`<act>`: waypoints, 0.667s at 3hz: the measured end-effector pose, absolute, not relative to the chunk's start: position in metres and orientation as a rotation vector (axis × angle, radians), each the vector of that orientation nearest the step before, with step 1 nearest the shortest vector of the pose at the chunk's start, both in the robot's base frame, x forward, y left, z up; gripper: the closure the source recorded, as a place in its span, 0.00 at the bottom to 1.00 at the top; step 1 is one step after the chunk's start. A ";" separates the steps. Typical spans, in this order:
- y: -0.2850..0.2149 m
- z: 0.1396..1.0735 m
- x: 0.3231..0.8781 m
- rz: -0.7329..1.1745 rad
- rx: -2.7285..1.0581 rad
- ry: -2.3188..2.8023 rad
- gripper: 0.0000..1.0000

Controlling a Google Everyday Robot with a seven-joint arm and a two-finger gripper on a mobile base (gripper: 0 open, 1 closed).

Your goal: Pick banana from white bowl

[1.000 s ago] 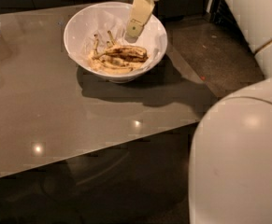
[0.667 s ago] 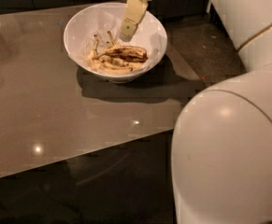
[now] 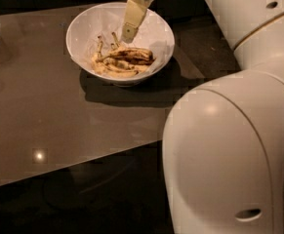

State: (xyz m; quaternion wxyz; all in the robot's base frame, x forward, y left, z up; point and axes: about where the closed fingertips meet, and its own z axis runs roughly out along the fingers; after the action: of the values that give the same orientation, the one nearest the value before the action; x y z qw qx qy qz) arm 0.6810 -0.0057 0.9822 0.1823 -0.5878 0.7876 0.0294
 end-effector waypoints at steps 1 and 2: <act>-0.004 0.977 0.684 0.092 -1.662 2.228 0.17; -0.004 0.966 0.685 0.114 -1.668 2.246 0.20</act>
Offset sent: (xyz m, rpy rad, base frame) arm -0.0185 -0.0162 -0.0263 -0.0488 0.1479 0.0067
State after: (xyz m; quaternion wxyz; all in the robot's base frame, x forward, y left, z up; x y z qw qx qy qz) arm 0.6850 -0.0039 0.9663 0.1703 -0.5870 0.7904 0.0403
